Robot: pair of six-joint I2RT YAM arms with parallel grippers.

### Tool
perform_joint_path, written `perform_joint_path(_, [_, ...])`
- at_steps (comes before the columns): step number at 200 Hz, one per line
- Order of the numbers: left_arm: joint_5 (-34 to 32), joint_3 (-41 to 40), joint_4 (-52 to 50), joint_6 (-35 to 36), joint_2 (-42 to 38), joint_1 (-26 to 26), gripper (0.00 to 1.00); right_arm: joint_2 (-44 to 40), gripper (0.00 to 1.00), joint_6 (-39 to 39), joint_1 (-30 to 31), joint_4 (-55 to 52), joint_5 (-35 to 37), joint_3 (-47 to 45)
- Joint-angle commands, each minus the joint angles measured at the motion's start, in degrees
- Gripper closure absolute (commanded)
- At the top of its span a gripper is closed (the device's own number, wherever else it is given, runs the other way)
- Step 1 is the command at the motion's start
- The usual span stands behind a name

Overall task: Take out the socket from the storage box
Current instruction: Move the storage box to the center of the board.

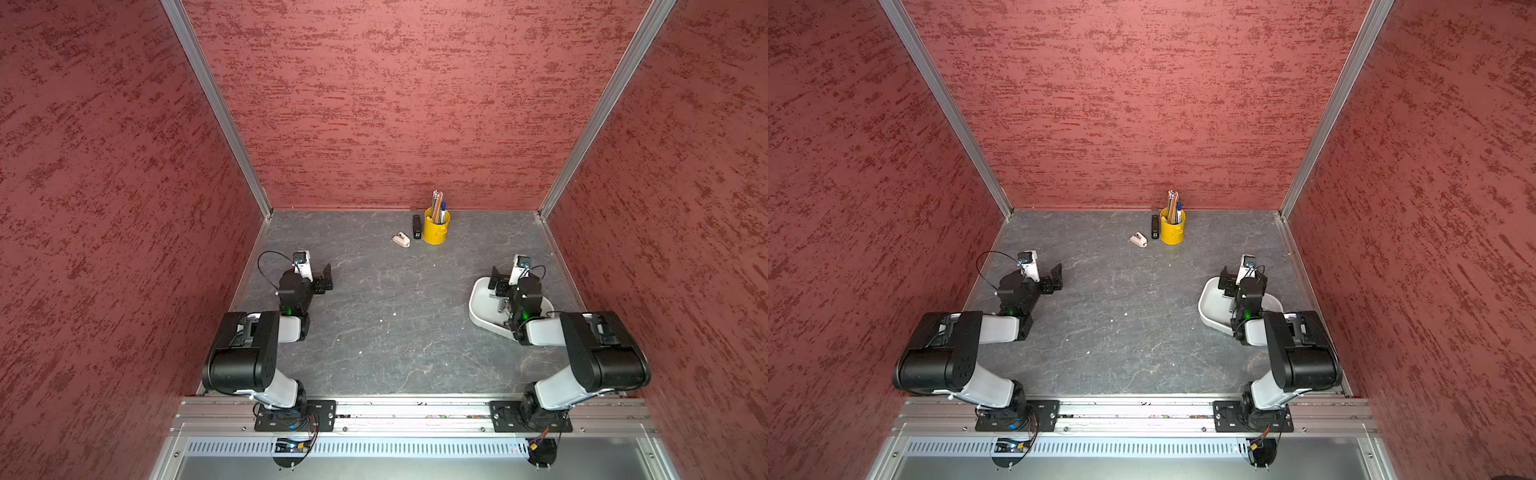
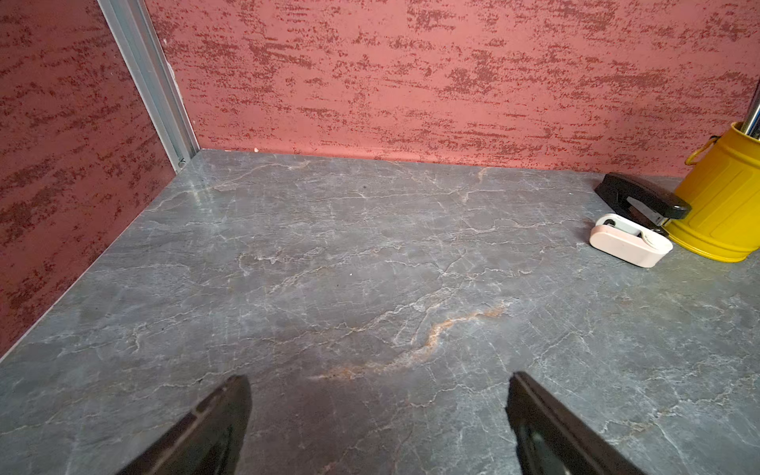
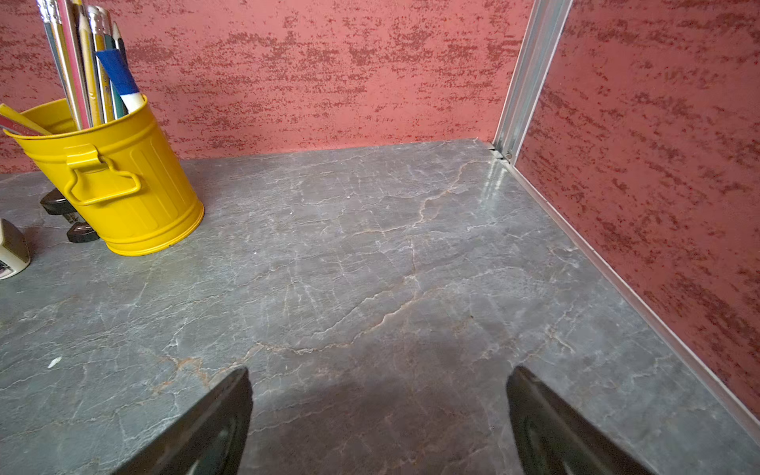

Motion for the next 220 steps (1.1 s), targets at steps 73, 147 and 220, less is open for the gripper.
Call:
perform_joint_path(73, [0.21, 0.34, 0.24, -0.08, 0.00, -0.15, 0.00, -0.18, 0.02, -0.49, 0.20, 1.17, -0.80, 0.96])
perform_joint_path(147, [-15.02, -3.64, -2.11, 3.28, -13.41, -7.16, 0.00, -2.57, 0.01, -0.27, 0.54, -1.46, 1.17, 1.32])
perform_joint_path(220, [-3.46, 13.44, -50.53, -23.87, -36.08, -3.28, 0.00, -23.16, 0.01, 12.69, 6.13, -51.56, 9.23, 21.20])
